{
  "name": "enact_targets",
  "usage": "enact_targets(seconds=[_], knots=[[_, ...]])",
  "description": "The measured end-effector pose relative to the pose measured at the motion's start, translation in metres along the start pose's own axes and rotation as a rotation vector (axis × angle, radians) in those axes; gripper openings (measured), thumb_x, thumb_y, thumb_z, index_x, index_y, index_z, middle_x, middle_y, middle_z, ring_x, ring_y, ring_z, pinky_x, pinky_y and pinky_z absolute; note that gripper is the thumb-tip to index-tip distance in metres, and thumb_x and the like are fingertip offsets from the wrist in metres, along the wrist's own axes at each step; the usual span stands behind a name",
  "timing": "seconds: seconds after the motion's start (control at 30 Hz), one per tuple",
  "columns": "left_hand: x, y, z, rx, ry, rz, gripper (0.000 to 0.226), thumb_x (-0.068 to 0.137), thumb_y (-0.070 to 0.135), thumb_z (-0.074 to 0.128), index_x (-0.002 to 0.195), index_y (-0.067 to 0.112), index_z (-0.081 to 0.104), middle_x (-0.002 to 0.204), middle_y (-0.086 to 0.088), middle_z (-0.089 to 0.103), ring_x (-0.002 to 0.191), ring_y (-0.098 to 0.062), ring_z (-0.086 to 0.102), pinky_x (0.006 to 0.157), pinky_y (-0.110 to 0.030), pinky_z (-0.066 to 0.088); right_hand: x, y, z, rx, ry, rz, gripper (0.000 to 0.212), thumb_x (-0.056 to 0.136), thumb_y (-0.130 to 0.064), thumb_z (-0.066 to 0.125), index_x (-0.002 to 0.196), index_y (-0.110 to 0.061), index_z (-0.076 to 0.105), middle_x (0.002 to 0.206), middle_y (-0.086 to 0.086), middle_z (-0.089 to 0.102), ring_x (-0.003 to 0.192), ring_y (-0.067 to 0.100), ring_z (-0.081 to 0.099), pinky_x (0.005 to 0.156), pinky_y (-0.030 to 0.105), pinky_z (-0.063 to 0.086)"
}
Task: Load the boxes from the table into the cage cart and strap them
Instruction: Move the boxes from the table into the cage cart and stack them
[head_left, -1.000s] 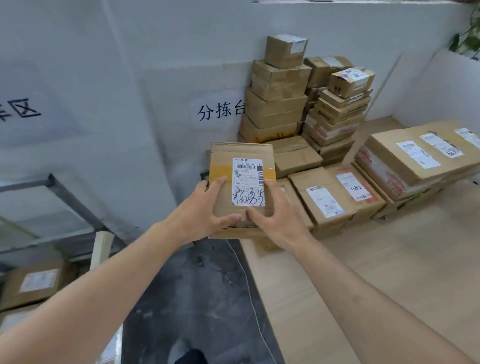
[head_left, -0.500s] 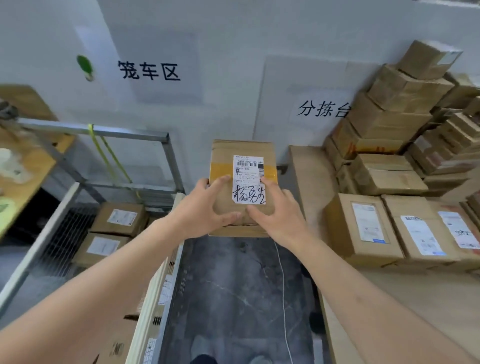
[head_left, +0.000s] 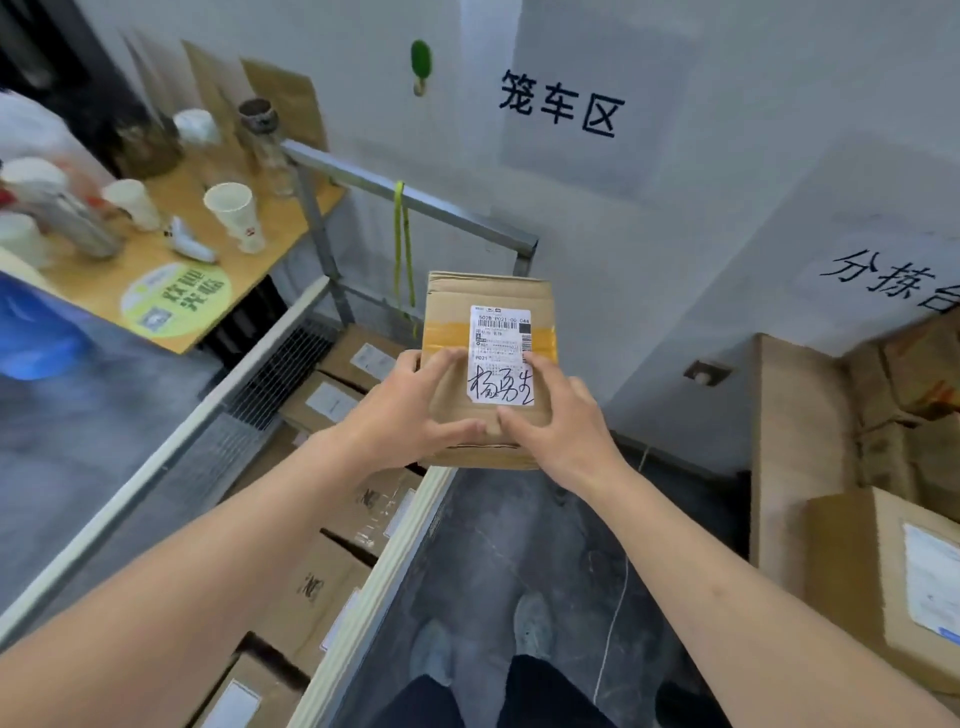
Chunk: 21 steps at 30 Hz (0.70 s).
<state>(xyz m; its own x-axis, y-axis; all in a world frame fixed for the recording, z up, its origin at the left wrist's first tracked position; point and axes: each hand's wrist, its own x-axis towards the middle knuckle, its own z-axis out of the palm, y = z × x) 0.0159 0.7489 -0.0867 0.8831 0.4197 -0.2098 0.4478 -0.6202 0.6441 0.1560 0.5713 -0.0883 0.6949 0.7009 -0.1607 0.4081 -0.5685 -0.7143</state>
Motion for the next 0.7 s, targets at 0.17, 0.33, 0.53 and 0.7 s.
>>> enact_targets(seconds=[0.17,0.33,0.53,0.7], knots=[[-0.008,-0.035,-0.009,-0.056,0.063,-0.127,0.100,0.077,0.075,0.073,0.158,0.044,0.023,0.147,-0.001,0.038,0.129,-0.020,0.050,0.109,-0.041,0.046,0.034,-0.015,0.030,-0.005,-0.129,-0.068,0.075,0.092,-0.051,0.070,0.155,-0.045,0.030,0.130,-0.004,0.046,0.109,0.009,0.051,0.077,0.020,0.043],[-0.014,-0.064,-0.003,-0.116,0.152,-0.285,0.100,0.075,0.075,0.075,0.156,0.047,0.023,0.144,0.002,0.039,0.125,-0.019,0.051,0.104,-0.042,0.050,0.071,-0.019,0.058,-0.004,-0.273,-0.154,0.075,0.091,-0.049,0.071,0.154,-0.044,0.032,0.132,-0.004,0.049,0.110,0.008,0.053,0.076,0.013,0.038],[-0.021,-0.094,0.017,-0.173,0.228,-0.507,0.106,0.069,0.081,0.073,0.157,0.047,0.023,0.141,0.003,0.040,0.125,-0.020,0.052,0.107,-0.046,0.048,0.106,-0.019,0.093,-0.012,-0.498,-0.218,0.076,0.092,-0.048,0.071,0.155,-0.047,0.029,0.134,-0.004,0.044,0.109,0.008,0.051,0.082,0.018,0.039],[-0.034,-0.116,0.032,-0.231,0.308,-0.656,0.102,0.075,0.072,0.077,0.157,0.047,0.023,0.141,0.004,0.041,0.122,-0.019,0.051,0.102,-0.040,0.048,0.129,-0.022,0.131,-0.066,-0.642,-0.303,0.077,0.090,-0.051,0.071,0.155,-0.047,0.029,0.136,-0.002,0.045,0.109,0.011,0.051,0.093,0.027,0.039]])
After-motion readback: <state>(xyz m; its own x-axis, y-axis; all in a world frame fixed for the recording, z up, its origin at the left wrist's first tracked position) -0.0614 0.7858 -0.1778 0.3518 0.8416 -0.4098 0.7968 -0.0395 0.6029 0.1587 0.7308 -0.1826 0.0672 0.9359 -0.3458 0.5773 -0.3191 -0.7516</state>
